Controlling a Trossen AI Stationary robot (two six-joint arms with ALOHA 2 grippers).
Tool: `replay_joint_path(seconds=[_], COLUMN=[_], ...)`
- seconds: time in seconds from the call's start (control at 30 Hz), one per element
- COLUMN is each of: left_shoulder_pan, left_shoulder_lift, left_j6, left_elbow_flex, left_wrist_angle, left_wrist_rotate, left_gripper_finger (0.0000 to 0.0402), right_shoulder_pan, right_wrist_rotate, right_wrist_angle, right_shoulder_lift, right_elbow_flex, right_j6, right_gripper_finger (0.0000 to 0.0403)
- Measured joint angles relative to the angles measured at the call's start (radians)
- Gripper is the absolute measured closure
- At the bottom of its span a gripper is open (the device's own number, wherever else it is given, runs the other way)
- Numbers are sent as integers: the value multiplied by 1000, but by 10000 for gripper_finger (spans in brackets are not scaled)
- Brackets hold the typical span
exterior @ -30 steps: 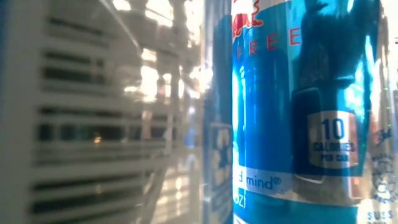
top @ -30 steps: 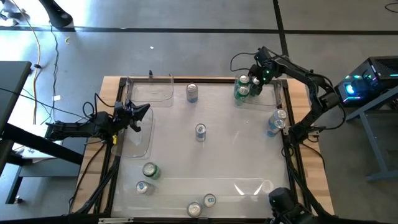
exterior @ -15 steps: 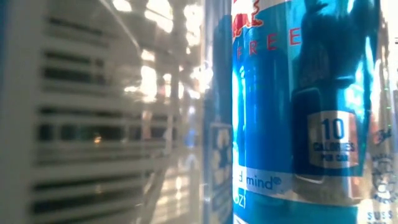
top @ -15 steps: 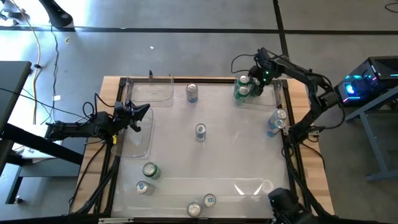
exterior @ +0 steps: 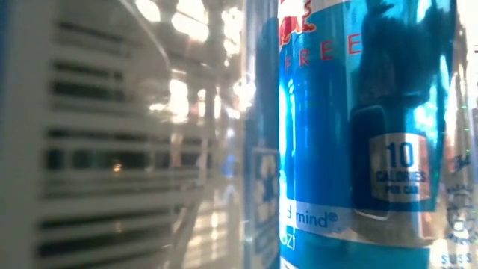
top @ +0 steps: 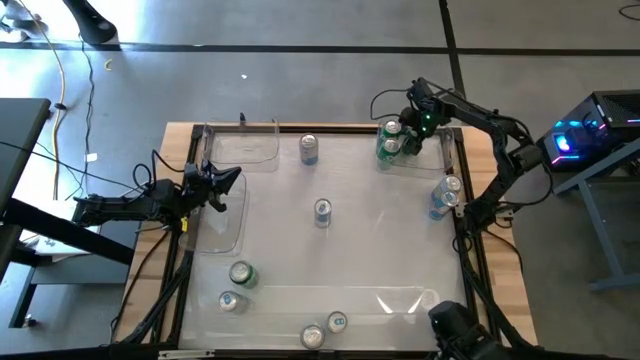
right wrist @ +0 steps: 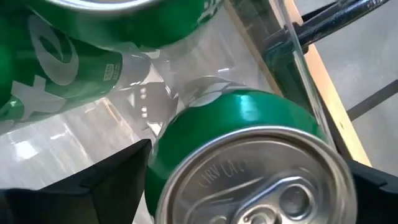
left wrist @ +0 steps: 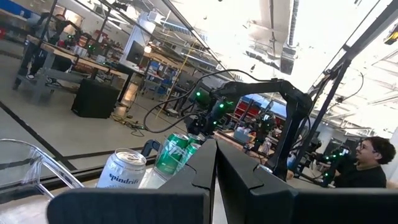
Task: Sort soda cans
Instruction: Put the bottom right green soda can into the top right transparent bin
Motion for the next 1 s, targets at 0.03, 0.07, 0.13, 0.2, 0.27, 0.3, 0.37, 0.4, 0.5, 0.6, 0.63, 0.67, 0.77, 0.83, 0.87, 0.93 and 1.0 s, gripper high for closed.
replay_joint_path(seconds=[0.03,0.07,0.13,0.2,0.27,0.3,0.37,0.4,0.5,0.6,0.63,0.67,0.77,0.83,0.87,0.93,1.0], left_shoulder_pan=[0,0,0,0,0,0,0,0,0,0,0,0,0,0,0,0,0], left_shoulder_lift=[0,0,0,0,0,0,0,0,0,0,0,0,0,0,0,0,0], left_j6=[0,-1,-11,-16,-17,-15,-8,-7,-7,-6,-6,-6,-6,-6,-5,2,3], left_elbow_flex=[0,0,0,0,0,0,0,0,0,0,0,0,0,0,0,0,0], left_wrist_angle=[0,1,7,18,24,24,22,21,21,20,20,20,19,19,19,18,18], left_wrist_rotate=[0,0,0,0,0,0,0,0,0,0,0,0,0,0,0,0,0], left_gripper_finger=[392,392,392,392,392,392,392,392,392,392,392,392,392,392,392,392,392], right_shoulder_pan=[0,1,3,3,3,3,3,3,3,3,3,3,3,3,3,3,2], right_wrist_rotate=[0,0,-2,-2,-1,-1,1,1,0,1,3,3,7,10,10,11,10], right_wrist_angle=[0,2,3,6,12,18,32,35,46,62,61,61,62,63,64,64,62], right_shoulder_lift=[0,0,-1,-2,-2,-2,-2,-2,-6,-6,-6,-6,-6,-6,-6,-6,-6], right_elbow_flex=[0,0,0,0,0,0,0,0,0,0,0,0,0,0,0,0,0], right_j6=[-6,-7,-9,-9,-9,-8,-9,-9,-8,0,4,11,25,45,48,47,44], right_gripper_finger=[36,36,37,40,47,51,62,67,78,80,80,80,80,81,81,81,81])
